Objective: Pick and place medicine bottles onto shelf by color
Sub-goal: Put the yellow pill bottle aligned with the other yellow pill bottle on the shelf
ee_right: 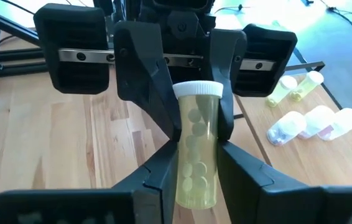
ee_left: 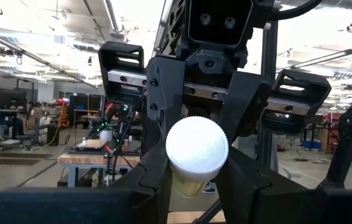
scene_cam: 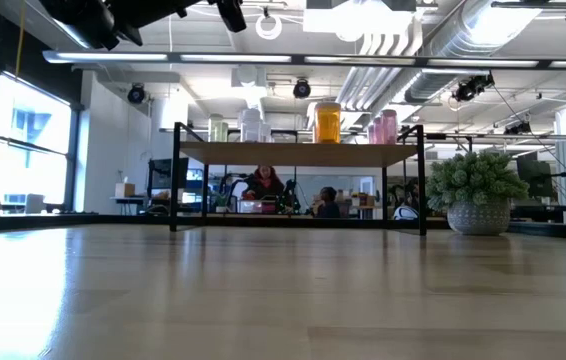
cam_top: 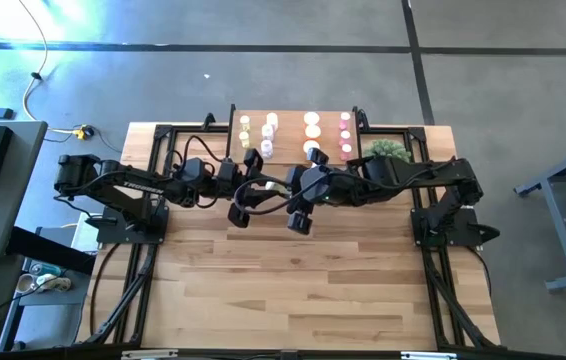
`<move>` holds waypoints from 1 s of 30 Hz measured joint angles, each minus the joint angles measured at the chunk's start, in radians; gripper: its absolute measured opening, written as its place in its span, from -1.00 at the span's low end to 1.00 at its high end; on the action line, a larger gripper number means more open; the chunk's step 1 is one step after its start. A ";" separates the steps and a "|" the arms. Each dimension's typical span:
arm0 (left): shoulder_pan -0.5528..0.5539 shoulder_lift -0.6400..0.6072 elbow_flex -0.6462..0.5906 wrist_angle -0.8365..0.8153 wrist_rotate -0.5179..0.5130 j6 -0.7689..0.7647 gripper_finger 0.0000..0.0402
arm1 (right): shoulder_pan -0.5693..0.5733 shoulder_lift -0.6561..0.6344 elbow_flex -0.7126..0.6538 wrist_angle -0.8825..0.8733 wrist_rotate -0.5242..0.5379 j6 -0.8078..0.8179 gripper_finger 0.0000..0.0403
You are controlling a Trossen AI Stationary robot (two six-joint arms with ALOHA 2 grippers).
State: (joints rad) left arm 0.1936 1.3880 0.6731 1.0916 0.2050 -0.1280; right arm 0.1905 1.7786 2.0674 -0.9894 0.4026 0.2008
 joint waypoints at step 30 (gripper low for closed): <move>0.000 0.002 0.000 -0.048 -0.010 0.045 -0.55 | -0.066 0.009 0.000 -0.136 -0.104 0.034 -0.27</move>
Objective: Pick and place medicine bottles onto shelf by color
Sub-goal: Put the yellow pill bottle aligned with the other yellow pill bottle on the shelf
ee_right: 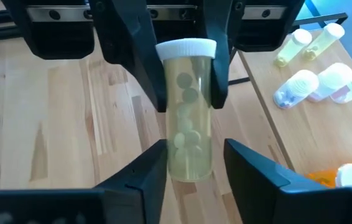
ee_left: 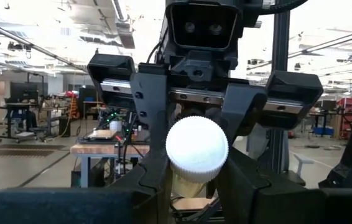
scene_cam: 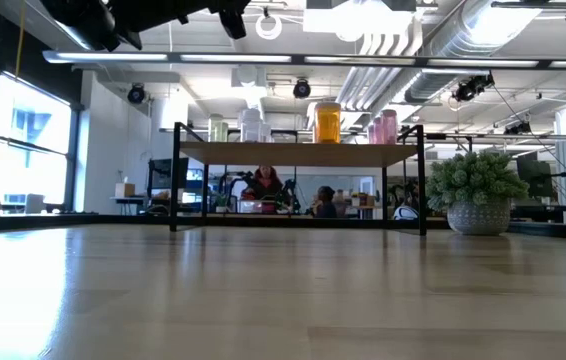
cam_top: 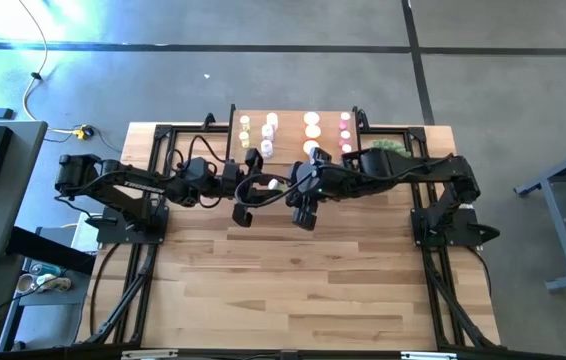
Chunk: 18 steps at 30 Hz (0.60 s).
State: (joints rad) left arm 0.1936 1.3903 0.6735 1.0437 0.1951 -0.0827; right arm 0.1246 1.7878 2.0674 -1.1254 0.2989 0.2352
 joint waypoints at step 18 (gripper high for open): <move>0.000 -0.001 0.000 -0.001 -0.002 -0.003 -0.37 | 0.000 0.000 0.000 0.007 -0.018 0.018 -0.58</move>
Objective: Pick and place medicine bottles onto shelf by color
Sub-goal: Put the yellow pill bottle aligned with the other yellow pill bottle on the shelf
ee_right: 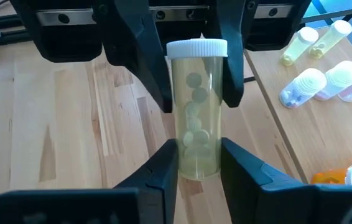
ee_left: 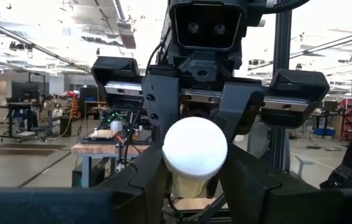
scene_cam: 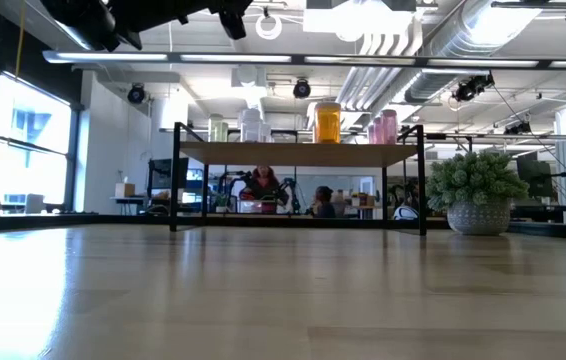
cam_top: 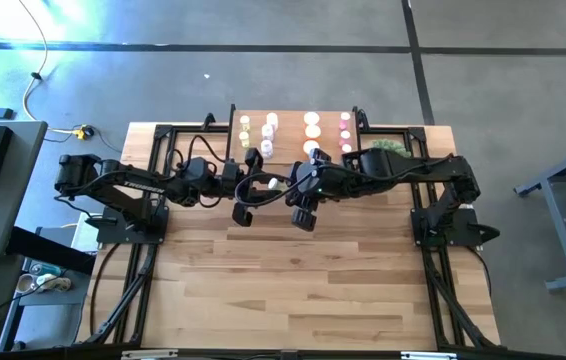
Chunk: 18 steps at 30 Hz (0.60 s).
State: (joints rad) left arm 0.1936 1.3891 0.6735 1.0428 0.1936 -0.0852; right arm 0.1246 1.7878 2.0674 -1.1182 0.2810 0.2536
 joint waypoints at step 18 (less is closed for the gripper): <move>0.045 -0.024 -0.001 -0.056 0.001 0.013 0.22 | 0.000 -0.001 0.000 0.037 0.031 -0.041 -0.59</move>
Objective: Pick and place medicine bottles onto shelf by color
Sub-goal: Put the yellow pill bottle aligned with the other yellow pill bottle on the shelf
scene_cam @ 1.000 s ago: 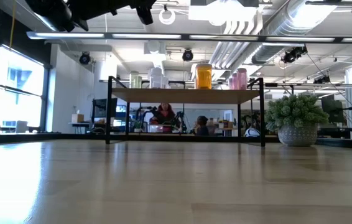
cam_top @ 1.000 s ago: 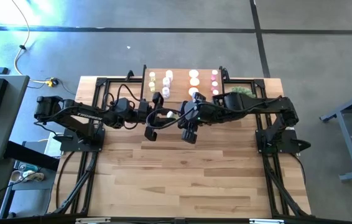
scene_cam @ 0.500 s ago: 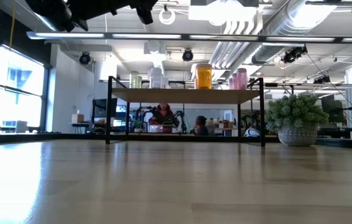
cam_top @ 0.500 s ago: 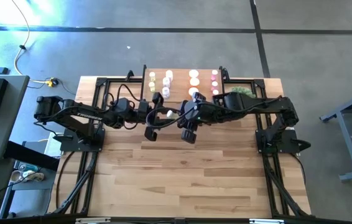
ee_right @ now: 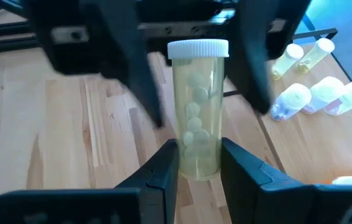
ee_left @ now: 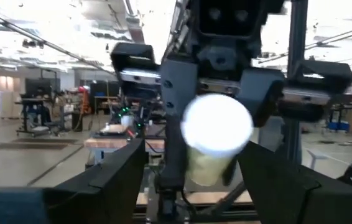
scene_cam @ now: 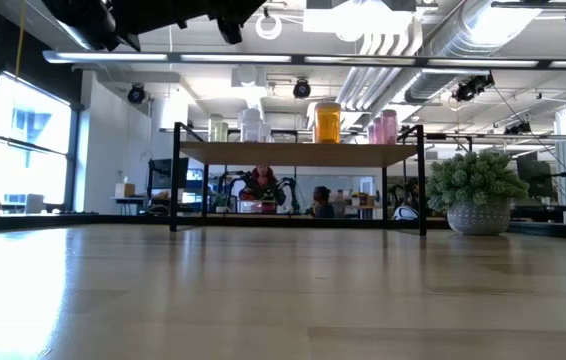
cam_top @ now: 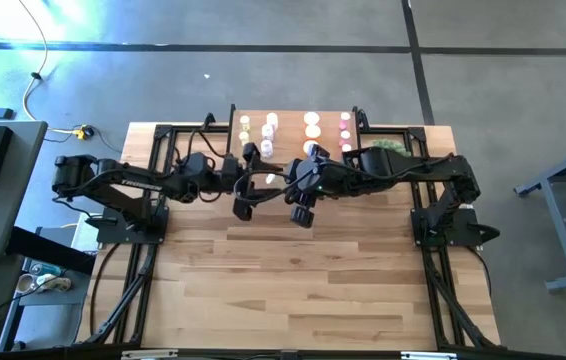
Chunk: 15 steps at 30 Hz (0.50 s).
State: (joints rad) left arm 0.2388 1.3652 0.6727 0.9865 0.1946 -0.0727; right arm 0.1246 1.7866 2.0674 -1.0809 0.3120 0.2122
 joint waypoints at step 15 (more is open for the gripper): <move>0.030 -0.026 0.000 0.007 0.014 -0.002 0.09 | 0.000 0.000 0.000 0.066 0.054 -0.059 -0.59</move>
State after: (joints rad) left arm 0.2684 1.3396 0.6727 0.9939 0.2089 -0.0750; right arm 0.1246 1.7862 2.0674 -1.0153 0.3661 0.1531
